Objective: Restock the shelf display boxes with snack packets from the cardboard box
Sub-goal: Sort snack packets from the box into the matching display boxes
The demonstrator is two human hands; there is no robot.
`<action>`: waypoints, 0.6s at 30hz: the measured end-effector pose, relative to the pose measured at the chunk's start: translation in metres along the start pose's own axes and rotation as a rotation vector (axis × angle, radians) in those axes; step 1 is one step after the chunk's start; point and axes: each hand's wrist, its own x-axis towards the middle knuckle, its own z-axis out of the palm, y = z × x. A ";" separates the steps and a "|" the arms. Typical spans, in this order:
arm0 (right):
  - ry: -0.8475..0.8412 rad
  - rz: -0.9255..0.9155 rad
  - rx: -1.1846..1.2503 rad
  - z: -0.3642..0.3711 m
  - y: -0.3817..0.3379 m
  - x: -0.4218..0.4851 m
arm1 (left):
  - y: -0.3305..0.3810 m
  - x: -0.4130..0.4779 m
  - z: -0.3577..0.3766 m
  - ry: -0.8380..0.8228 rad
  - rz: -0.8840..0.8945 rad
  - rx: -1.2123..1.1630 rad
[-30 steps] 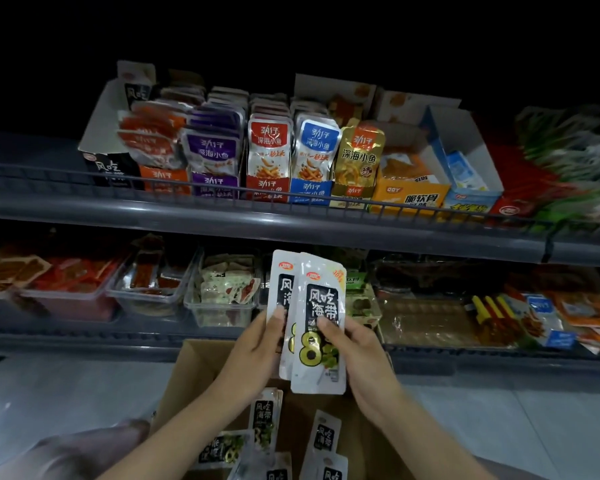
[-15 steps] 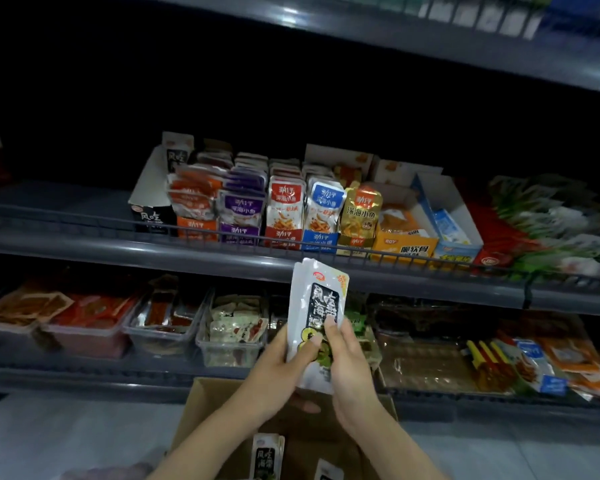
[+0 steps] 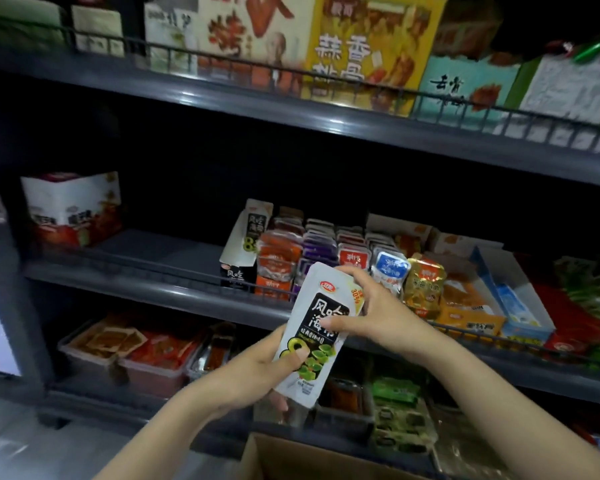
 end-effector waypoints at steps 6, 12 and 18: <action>-0.058 -0.043 -0.063 0.007 -0.032 0.048 | 0.014 0.006 -0.043 0.076 0.099 0.030; 0.167 -0.076 0.082 0.000 -0.045 0.111 | 0.012 0.042 -0.106 0.442 0.161 -0.093; 0.430 -0.070 0.134 -0.009 -0.043 0.203 | -0.032 0.094 -0.172 0.767 0.132 0.076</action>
